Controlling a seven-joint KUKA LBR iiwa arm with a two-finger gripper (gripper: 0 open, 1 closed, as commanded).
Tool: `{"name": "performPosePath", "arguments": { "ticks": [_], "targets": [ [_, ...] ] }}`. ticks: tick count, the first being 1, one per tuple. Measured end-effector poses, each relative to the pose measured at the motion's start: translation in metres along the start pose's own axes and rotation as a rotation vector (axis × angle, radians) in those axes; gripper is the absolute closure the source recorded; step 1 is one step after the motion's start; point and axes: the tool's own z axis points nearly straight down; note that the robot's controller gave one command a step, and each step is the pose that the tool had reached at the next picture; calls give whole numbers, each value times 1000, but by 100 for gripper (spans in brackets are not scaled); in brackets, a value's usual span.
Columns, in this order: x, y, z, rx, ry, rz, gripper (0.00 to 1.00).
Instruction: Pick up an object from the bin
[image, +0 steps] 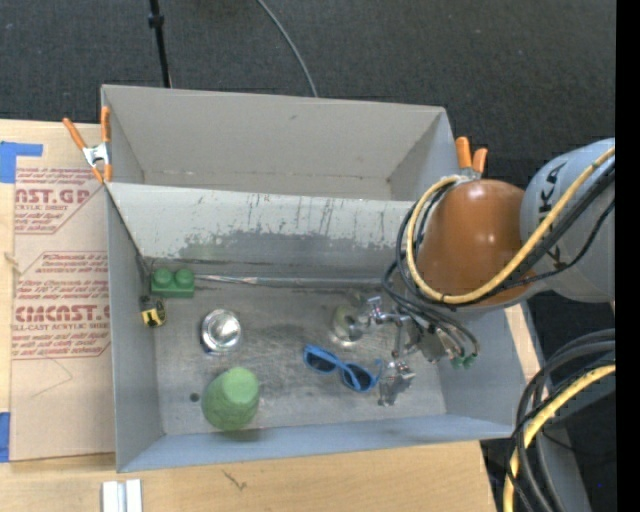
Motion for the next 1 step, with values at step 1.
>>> {"name": "performPosePath", "arguments": {
  "ticks": [1],
  "targets": [
    [5, -10, 65, 0, -8, 165, 0]
  ]
}}
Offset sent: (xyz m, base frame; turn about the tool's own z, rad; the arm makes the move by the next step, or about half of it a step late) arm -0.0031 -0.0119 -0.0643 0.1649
